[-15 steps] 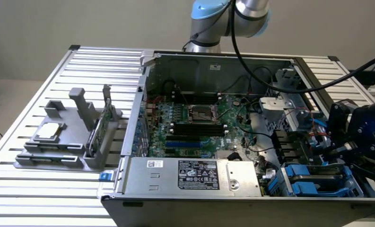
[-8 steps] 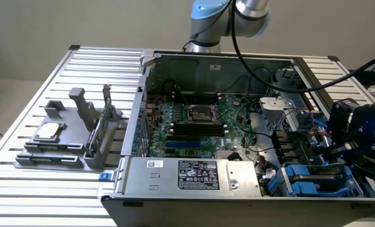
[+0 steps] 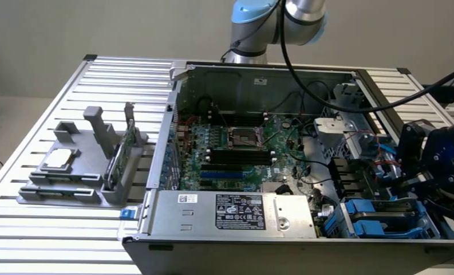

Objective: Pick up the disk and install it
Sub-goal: 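Insert the first disk wire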

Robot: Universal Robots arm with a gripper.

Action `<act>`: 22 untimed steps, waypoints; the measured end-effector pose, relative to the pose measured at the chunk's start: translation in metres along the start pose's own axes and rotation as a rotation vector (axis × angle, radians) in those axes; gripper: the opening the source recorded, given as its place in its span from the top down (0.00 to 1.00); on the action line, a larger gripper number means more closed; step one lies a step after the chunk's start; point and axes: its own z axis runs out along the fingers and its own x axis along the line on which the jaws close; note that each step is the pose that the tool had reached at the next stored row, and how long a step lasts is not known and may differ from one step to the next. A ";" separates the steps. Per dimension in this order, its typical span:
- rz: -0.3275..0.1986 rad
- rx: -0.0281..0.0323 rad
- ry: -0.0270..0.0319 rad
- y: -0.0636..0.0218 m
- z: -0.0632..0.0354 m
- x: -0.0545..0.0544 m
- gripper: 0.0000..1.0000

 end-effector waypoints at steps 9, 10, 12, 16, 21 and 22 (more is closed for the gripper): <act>0.016 0.0059 -0.0087 -0.0010 -0.0003 -0.001 0.83; 0.018 0.0067 -0.0128 -0.0011 -0.0004 -0.001 0.83; 0.023 0.0081 -0.0201 -0.0012 -0.0004 -0.001 0.83; 0.035 0.0100 -0.0311 -0.0012 -0.0004 -0.001 0.83; 0.057 0.0101 -0.0392 -0.0012 -0.0006 -0.001 0.83; 0.062 0.0099 -0.0406 -0.0012 -0.0007 -0.001 0.83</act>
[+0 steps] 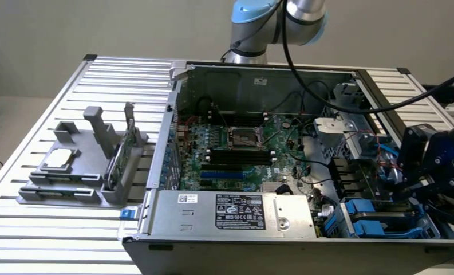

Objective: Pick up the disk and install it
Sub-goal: 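Insert the first disk wire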

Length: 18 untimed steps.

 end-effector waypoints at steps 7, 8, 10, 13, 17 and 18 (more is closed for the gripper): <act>0.034 -0.0032 -0.0110 0.0000 -0.0001 0.000 0.83; 0.039 -0.0040 -0.0127 0.0000 -0.0001 0.000 0.83; 0.047 -0.0055 -0.0161 0.0000 -0.0001 0.000 0.83; 0.057 -0.0071 -0.0202 -0.0003 -0.0003 0.000 0.83; 0.066 -0.0093 -0.0213 -0.0021 -0.0004 -0.001 0.83; 0.068 -0.0099 -0.0213 -0.0031 -0.0005 -0.001 0.83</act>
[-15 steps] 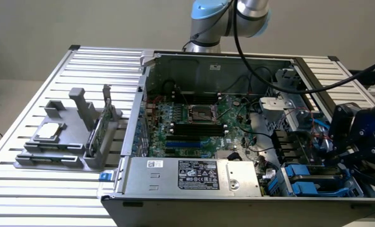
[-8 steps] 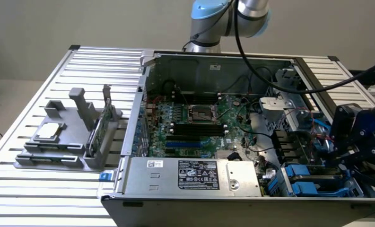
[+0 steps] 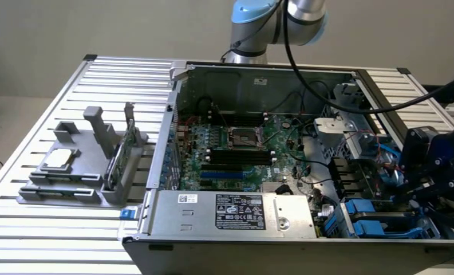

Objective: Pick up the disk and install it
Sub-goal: 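Insert the first disk wire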

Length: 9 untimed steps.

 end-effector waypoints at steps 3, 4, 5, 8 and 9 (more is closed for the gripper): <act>-0.001 -0.0042 -0.0006 -0.0021 0.0000 0.000 0.83; -0.001 -0.0047 -0.0009 -0.0023 -0.0001 0.000 0.83; -0.001 -0.0048 -0.0010 -0.0023 -0.0002 0.000 0.83; 0.000 -0.0051 -0.0010 -0.0027 -0.0007 -0.002 0.83; 0.001 -0.0053 -0.0009 -0.0029 -0.0008 -0.003 0.83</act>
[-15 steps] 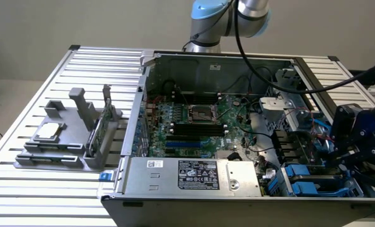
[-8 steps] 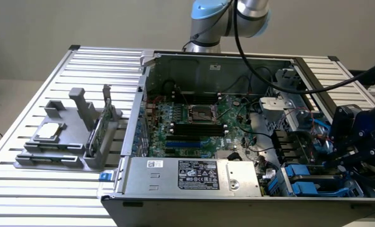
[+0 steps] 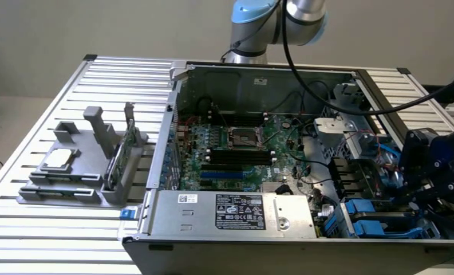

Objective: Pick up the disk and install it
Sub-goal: 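Insert the first disk wire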

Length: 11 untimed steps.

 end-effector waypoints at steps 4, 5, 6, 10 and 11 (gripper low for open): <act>0.002 -0.0020 -0.0004 -0.0006 -0.0006 -0.002 0.83; 0.001 -0.0032 -0.0007 -0.0007 -0.0006 -0.002 0.83; 0.001 -0.0048 -0.0007 -0.0008 -0.0006 -0.002 0.83; -0.002 -0.0153 -0.0029 -0.0008 -0.0005 -0.002 0.83; -0.002 -0.0189 -0.0037 -0.0009 -0.0005 -0.002 0.83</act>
